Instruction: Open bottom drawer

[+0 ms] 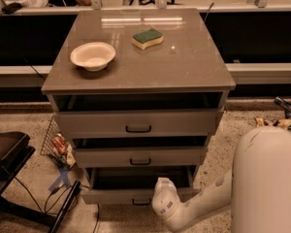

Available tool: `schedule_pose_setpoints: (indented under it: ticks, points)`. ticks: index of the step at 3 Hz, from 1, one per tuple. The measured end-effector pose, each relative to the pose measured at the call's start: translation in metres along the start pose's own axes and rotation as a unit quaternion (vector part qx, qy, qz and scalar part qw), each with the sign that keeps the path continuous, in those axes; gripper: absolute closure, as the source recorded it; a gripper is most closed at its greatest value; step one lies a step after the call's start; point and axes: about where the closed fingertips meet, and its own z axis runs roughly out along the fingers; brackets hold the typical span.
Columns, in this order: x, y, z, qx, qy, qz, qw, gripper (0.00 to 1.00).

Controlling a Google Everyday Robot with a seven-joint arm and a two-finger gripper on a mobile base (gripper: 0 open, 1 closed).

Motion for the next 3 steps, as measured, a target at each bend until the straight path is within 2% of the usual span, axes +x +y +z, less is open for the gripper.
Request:
schedule_pose_setpoints:
  ticks: [1,2,3]
  points:
    - [0.001,0.001,0.005,-0.002,0.0,0.002,1.0,1.0]
    - [0.008,-0.001,0.037,-0.007,0.0,0.007,1.0,1.0]
    - [0.023,-0.016,0.082,-0.007,0.006,0.019,0.9998,1.0]
